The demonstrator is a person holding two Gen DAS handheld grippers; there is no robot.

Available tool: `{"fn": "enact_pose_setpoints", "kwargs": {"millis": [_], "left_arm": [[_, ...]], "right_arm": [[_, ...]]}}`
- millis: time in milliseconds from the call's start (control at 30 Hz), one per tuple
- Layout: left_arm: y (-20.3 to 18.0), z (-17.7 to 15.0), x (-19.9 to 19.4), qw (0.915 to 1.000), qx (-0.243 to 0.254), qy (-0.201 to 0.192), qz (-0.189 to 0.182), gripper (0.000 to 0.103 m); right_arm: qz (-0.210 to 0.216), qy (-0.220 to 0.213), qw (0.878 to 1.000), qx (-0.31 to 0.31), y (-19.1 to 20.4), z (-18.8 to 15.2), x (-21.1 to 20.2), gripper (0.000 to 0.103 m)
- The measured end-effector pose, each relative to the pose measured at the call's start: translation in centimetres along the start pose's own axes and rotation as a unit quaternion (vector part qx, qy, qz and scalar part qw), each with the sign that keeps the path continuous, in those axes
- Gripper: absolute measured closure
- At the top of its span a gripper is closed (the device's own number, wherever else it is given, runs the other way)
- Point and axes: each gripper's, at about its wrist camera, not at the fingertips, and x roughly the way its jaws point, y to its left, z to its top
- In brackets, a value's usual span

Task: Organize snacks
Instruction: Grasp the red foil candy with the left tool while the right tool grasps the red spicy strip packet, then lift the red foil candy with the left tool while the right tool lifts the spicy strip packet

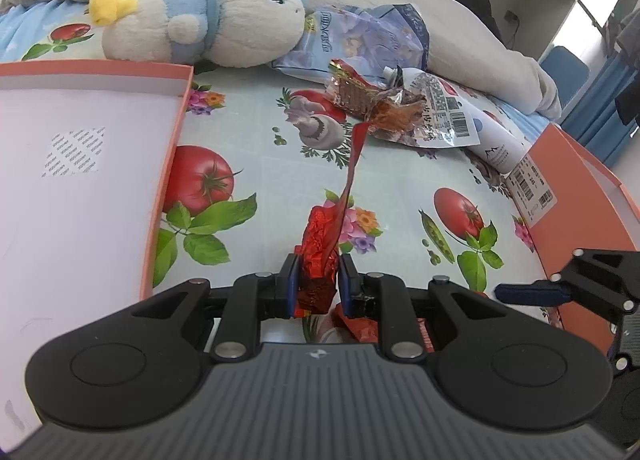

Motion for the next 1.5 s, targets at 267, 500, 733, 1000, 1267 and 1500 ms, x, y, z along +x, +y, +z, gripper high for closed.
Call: {"fn": "enact_pose_setpoints", "kwargs": {"millis": [267,500,733,1000,1267,1500], "left_arm": [[0.4,-0.2,0.0,0.9999,-0.008,-0.004,-0.006,0.079],[1.4,0.0,0.1,0.9996,-0.024,-0.007,-0.011,0.079],[1.7,0.1,-0.1,0.9994,-0.031,-0.015,-0.009,0.079],[1.7,-0.3,-0.7,0.9989,-0.041,-0.02,-0.003,0.079],[0.4,-0.2,-2.6,0.9987,-0.046,-0.024,0.003,0.079],[-1.5,-0.9,-4.5,0.9985,-0.049,-0.023,0.0,0.079]], "right_arm": [[0.041,0.006,0.998,-0.052,-0.3,1.8,2.3,0.034],[0.091,0.03,0.994,0.043,-3.2,2.5,4.4,0.023],[0.083,0.017,0.993,0.084,-1.8,1.9,3.6,0.048],[0.023,-0.002,0.987,0.161,0.3,0.3,1.7,0.058],[-0.01,-0.012,0.966,0.259,-0.5,-1.8,0.4,0.058],[-0.018,-0.014,0.955,0.295,-1.3,-3.1,-1.3,0.058]]}}
